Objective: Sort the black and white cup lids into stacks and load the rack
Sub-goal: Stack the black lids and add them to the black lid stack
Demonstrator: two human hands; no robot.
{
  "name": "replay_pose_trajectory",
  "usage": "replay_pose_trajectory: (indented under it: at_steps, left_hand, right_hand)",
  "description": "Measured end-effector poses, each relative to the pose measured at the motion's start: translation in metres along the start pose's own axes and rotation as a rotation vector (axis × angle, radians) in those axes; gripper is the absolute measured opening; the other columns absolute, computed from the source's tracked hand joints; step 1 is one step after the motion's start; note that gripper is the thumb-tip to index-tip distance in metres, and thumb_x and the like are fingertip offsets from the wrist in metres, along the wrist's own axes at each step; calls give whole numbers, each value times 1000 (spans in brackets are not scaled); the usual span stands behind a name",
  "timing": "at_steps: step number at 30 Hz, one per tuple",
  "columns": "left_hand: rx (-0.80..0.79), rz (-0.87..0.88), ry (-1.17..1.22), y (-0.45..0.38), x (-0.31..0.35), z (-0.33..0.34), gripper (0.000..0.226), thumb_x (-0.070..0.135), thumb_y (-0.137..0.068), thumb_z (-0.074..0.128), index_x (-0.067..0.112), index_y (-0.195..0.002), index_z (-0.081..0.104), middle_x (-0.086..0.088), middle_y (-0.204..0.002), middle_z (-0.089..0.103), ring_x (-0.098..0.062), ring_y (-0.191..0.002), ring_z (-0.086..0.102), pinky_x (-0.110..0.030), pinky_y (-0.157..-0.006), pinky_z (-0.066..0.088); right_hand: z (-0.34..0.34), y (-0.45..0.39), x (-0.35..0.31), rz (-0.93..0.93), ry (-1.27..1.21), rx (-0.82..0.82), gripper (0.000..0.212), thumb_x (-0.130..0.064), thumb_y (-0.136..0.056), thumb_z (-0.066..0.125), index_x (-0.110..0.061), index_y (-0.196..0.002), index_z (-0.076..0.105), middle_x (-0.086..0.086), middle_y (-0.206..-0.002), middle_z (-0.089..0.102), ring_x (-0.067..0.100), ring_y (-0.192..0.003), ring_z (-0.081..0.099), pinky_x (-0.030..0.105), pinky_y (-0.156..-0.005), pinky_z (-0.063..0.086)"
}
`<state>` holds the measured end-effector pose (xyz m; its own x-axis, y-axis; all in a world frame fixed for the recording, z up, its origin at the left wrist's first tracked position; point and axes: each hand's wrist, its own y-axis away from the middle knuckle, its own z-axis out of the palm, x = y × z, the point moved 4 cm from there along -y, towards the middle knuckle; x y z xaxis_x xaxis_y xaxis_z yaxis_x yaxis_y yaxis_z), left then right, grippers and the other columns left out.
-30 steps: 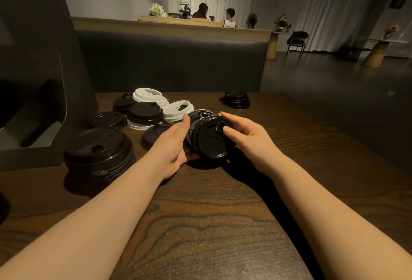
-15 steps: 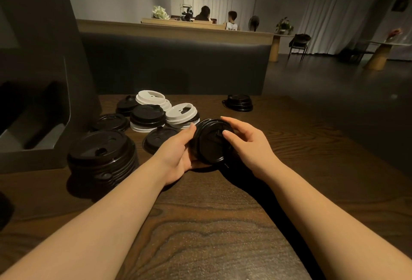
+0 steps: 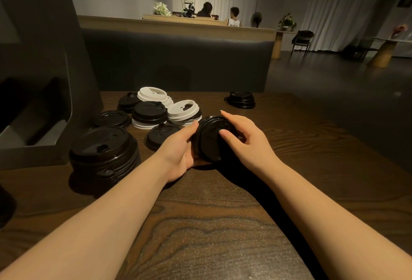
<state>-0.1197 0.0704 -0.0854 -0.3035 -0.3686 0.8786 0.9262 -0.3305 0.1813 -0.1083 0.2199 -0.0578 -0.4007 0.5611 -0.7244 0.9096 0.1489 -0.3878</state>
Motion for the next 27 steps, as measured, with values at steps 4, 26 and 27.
replay_pose_trajectory:
  at_steps: [4,26,27]
  left_hand:
    - [-33,8,-8,0,1,-1,35,32,-102,35,17,-119,63,-12,-120,67,-29,-112,62,-50,-99,46]
    - [239,279,-358,-5,2,-10,34,21,-88,67,17,-122,63,-4,-112,70,-19,-106,65,-44,-95,52]
    - [243,270,-335,-5,2,-10,33,20,-87,67,16,-121,64,-4,-111,70,-20,-105,65,-44,-95,52]
  right_hand:
    - [1,-1,-2,-35,39,-19,43,-25,-97,51,-31,-139,44,-30,-118,39,-22,-105,36,-5,-84,26]
    - [11,-3,17,307,-558,-85,30,-19,-88,64,-24,-118,60,0,-115,67,19,-107,65,41,-89,55]
    - [13,-3,19,345,-639,-108,39,-17,-86,66,-20,-124,57,3,-118,66,22,-108,65,44,-90,55]
